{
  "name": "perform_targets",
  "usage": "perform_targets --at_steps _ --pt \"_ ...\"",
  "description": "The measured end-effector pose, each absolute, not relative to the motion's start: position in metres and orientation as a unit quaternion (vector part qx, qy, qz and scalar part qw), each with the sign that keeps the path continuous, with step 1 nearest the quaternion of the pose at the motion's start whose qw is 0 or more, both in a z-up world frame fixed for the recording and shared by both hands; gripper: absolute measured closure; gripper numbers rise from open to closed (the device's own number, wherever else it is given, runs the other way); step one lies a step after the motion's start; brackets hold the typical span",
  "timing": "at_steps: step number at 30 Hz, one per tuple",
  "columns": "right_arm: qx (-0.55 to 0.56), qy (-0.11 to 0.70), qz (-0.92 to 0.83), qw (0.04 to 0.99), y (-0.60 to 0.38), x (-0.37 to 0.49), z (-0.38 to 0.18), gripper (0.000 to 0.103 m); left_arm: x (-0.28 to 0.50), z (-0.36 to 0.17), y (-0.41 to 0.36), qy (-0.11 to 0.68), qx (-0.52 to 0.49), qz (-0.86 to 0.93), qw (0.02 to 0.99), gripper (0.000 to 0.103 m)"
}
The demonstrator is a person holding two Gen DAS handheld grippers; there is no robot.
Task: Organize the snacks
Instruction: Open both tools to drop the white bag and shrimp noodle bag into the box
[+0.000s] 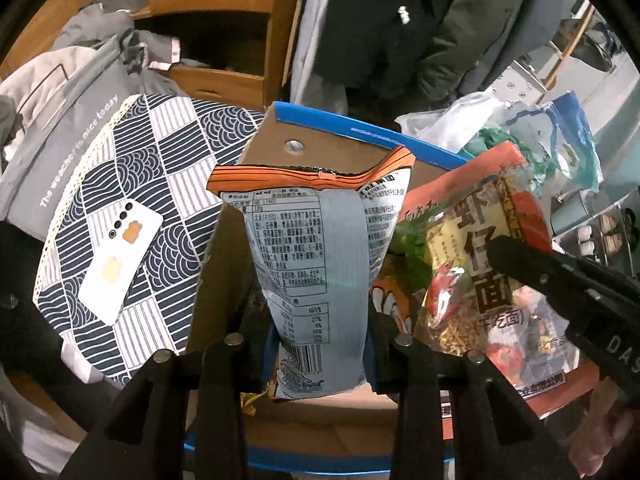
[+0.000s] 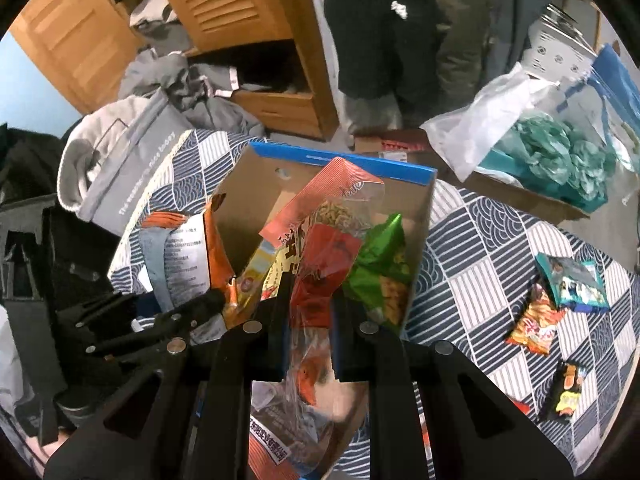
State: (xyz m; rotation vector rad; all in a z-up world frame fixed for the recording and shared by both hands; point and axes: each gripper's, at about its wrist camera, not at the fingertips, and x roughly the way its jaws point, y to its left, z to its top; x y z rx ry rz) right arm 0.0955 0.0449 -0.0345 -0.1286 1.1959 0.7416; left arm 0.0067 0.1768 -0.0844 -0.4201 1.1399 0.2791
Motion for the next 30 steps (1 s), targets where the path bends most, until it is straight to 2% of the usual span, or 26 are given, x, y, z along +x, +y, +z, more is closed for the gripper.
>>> perform_targets --at_steps 7,8,11,16,18,23,27,30 --pt "-0.084 0.539 0.345 0.764 0.052 0.096 -0.04 0.086 0.002 -0.075 0.181 0.516 -0.208 0.14 0.819 0.046" --pt "-0.085 0.538 0.345 0.764 0.053 0.096 -0.04 0.084 0.001 -0.072 0.181 0.513 -0.208 0.139 0.821 0.046" --pt "-0.085 0.535 0.344 0.767 0.05 0.096 -0.039 0.065 0.001 -0.067 0.177 0.51 -0.206 0.134 0.824 0.046" --pt "-0.077 0.527 0.332 0.779 0.039 0.098 -0.032 0.056 0.0 -0.061 0.17 0.506 -0.199 0.128 0.829 0.042" --pt "-0.077 0.519 0.324 0.787 0.033 0.099 -0.027 0.046 0.0 -0.058 0.167 0.505 -0.194 0.125 0.832 0.041" --pt "-0.09 0.508 0.307 0.8 0.021 0.098 -0.018 0.045 0.001 -0.052 0.159 0.5 -0.19 0.122 0.836 0.035" --pt "-0.089 0.507 0.293 0.806 0.006 0.097 -0.014 0.044 0.006 -0.047 0.149 0.496 -0.186 0.116 0.84 0.033" --pt "-0.084 0.507 0.284 0.809 -0.006 0.096 -0.011 0.034 0.008 -0.043 0.14 0.494 -0.178 0.109 0.844 0.033"
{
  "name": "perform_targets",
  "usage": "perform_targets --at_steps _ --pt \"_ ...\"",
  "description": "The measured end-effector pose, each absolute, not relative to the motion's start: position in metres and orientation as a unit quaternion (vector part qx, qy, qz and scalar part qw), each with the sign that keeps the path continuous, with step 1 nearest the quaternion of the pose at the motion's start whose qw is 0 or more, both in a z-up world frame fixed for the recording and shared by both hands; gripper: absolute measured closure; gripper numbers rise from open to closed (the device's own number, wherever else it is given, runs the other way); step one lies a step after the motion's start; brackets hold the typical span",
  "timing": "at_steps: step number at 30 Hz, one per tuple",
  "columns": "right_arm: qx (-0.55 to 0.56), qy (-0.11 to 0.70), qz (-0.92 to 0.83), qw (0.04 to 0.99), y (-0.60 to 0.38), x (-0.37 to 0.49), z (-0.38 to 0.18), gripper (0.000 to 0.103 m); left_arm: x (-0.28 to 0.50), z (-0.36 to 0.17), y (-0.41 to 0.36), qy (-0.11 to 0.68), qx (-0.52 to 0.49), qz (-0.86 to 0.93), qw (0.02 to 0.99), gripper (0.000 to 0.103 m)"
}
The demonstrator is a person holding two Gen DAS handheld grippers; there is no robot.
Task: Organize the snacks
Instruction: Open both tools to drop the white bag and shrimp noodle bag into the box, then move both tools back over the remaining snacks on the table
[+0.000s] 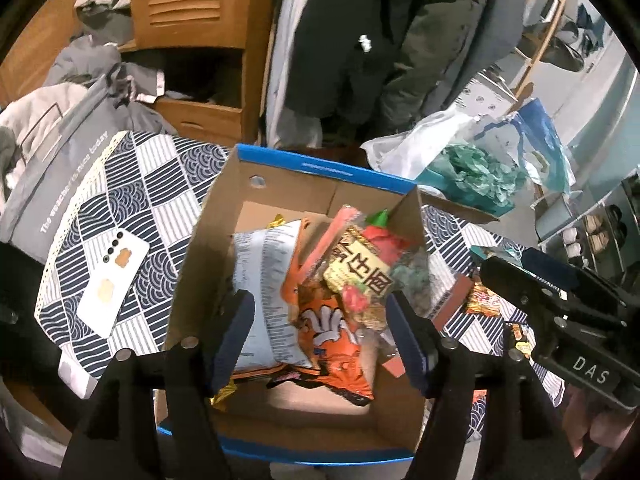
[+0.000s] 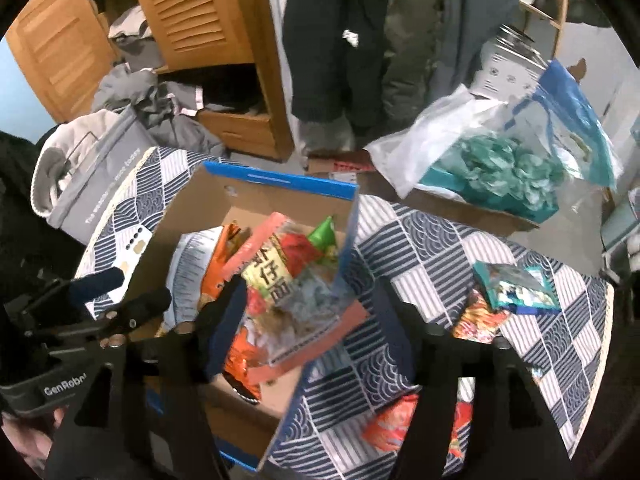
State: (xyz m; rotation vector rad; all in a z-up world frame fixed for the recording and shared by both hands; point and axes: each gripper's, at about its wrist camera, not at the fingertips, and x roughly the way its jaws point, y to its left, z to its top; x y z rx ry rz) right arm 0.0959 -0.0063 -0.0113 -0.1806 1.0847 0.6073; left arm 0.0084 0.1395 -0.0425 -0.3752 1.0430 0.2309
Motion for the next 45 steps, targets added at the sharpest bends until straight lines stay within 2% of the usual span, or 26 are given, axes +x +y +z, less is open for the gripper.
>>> perform_targets --at_steps 4,20,45 --pt "-0.08 0.506 0.278 0.812 -0.022 0.095 -0.007 0.034 0.012 -0.038 0.123 0.492 -0.161 0.1 0.85 0.028" --pt "-0.054 0.522 0.235 0.818 -0.104 0.103 -0.017 0.034 0.035 -0.042 0.048 0.518 -0.112 0.045 0.847 0.027" --pt "0.003 0.553 0.146 0.821 -0.249 0.119 -0.05 0.034 0.061 -0.086 -0.076 0.573 -0.006 -0.044 0.818 0.027"
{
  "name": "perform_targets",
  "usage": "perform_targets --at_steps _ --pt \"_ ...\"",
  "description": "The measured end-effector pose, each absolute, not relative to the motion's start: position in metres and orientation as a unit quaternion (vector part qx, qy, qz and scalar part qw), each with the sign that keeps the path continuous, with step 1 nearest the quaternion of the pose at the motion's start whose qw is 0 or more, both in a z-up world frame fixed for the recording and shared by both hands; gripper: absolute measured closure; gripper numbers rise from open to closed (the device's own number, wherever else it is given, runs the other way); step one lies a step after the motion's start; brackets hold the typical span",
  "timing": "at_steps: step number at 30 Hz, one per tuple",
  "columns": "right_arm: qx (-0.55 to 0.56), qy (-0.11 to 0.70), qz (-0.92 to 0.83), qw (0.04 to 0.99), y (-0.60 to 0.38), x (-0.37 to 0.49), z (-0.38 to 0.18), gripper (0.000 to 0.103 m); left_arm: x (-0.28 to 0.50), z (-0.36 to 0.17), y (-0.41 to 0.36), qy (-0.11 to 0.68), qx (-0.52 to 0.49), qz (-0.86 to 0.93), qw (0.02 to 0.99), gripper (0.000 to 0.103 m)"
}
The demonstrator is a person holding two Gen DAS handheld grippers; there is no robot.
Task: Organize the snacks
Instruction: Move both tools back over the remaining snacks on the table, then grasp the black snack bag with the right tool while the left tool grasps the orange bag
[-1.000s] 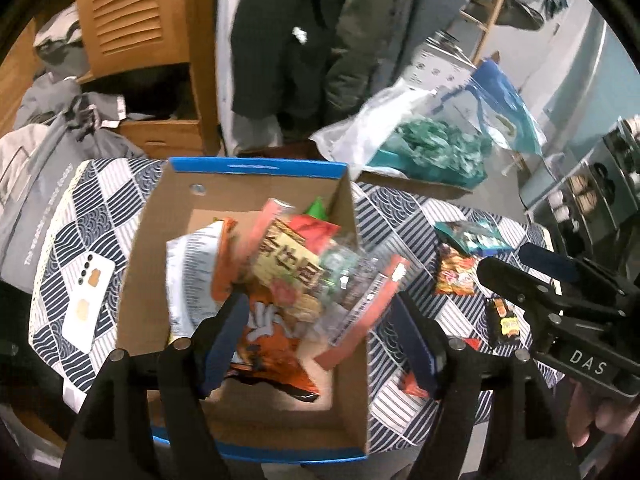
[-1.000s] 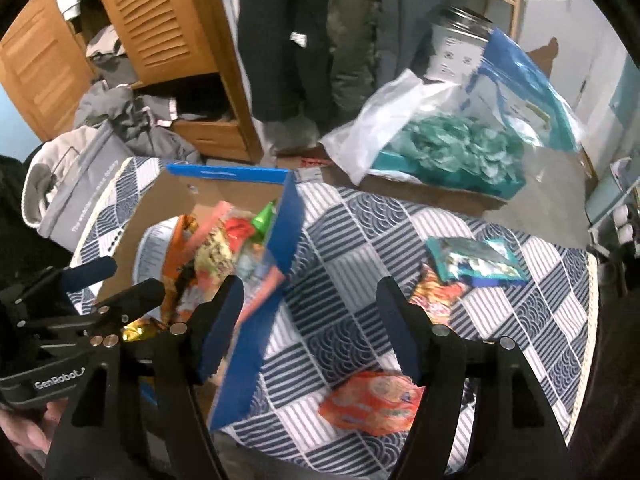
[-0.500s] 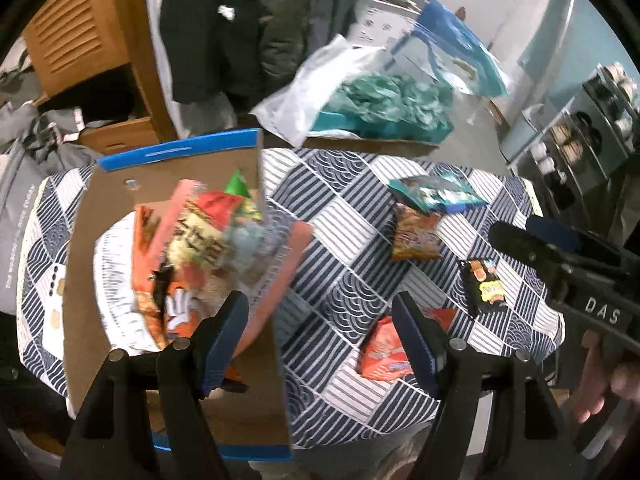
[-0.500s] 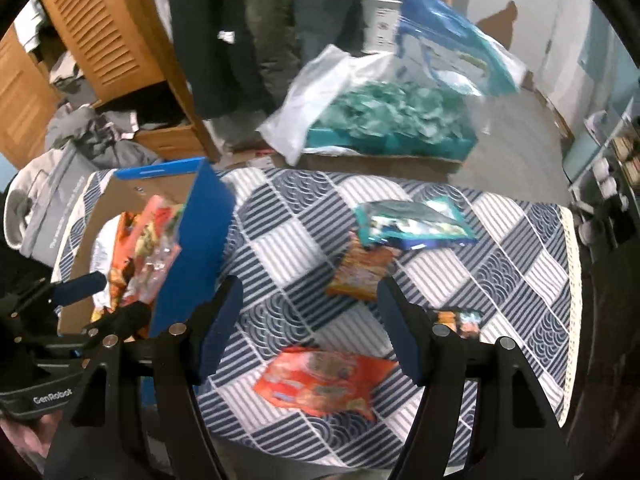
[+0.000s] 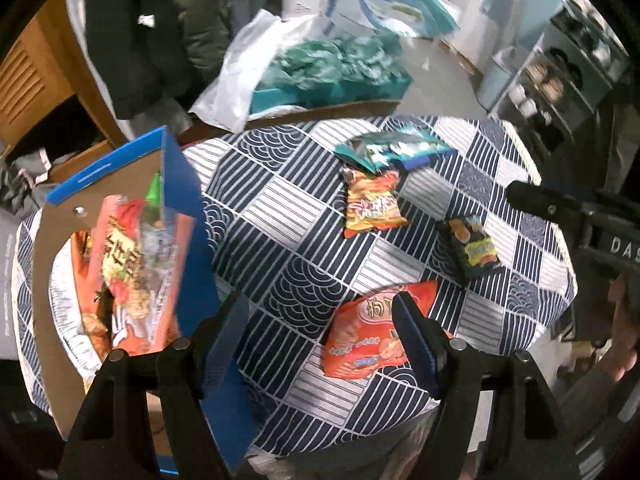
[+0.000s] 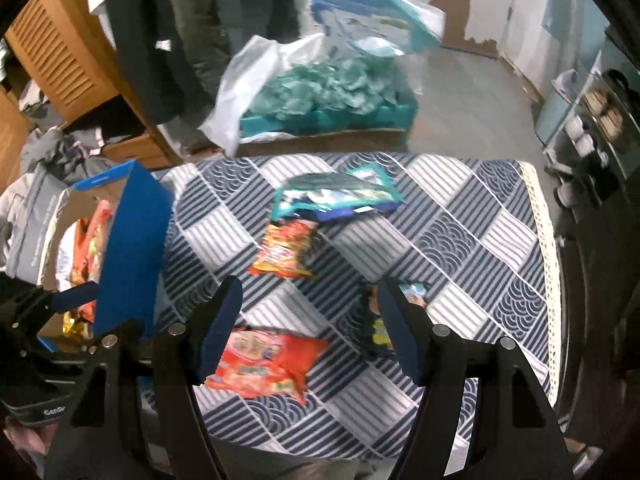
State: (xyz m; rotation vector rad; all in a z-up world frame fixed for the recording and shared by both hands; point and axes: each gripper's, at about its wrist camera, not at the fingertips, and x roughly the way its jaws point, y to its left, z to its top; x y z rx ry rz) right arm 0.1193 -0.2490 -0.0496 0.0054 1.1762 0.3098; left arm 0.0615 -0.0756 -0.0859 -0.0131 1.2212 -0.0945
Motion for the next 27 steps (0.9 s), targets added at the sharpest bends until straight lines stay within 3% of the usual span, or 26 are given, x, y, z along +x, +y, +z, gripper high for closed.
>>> perform_targets --at_steps 27 --pt "0.02 0.628 0.097 0.772 -0.315 0.145 -0.155 0.033 0.111 -0.145 -0.115 0.599 -0.004 -0.077 0.797 0.027"
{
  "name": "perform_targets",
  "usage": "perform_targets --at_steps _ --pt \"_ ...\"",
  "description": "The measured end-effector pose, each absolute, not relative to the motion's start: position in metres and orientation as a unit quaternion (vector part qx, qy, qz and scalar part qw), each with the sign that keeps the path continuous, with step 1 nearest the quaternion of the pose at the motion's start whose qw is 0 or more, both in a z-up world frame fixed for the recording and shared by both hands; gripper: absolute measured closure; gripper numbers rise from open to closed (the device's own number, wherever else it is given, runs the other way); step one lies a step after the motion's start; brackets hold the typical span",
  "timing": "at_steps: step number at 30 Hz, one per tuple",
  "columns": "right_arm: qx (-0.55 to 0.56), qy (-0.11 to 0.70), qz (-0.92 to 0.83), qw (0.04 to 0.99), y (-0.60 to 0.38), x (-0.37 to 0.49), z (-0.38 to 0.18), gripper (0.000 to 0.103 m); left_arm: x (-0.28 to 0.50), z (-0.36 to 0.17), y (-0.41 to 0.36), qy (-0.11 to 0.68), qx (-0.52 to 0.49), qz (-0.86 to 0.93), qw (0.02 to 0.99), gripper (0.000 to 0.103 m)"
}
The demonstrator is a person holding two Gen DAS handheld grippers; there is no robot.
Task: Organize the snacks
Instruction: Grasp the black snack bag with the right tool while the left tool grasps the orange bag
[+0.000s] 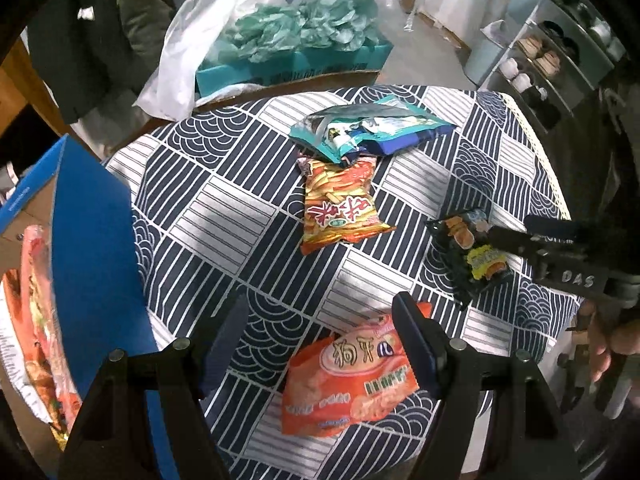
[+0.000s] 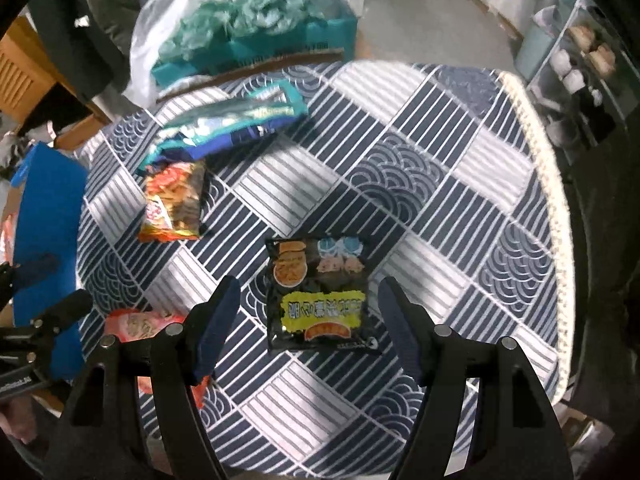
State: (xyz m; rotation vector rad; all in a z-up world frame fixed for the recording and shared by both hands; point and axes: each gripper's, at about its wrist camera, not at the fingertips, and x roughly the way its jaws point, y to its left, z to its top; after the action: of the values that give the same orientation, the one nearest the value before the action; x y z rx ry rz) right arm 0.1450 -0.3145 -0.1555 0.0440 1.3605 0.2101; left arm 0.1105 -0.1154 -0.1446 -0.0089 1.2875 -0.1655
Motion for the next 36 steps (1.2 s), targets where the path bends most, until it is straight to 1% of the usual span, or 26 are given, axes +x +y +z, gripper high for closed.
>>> perform_targets --at_steps 8,13,19,24,31,36 --pt "0.024 0.655 0.092 0.749 -0.311 0.164 -0.195 0.033 0.127 -0.16 -0.118 0.599 -0.005 -0.091 0.795 0.027" --pt "0.019 0.665 0.089 0.741 -0.308 0.168 -0.209 0.033 0.135 -0.17 -0.118 0.604 -0.006 -0.096 0.791 0.027" --pt "0.008 0.663 0.085 0.744 -0.305 0.171 -0.214 0.032 0.139 -0.179 -0.117 0.611 -0.01 -0.095 0.786 0.027" --pt "0.009 0.665 0.075 0.743 -0.306 0.17 -0.214 0.031 0.137 -0.179 -0.116 0.611 -0.011 -0.097 0.786 0.027" --pt "-0.006 0.687 0.08 0.722 -0.304 0.17 -0.23 0.03 0.135 -0.178 -0.116 0.613 -0.011 -0.101 0.783 0.027" --pt "-0.019 0.686 0.079 0.723 -0.3 0.167 -0.232 0.029 0.124 -0.173 -0.115 0.616 -0.002 -0.127 0.778 0.027"
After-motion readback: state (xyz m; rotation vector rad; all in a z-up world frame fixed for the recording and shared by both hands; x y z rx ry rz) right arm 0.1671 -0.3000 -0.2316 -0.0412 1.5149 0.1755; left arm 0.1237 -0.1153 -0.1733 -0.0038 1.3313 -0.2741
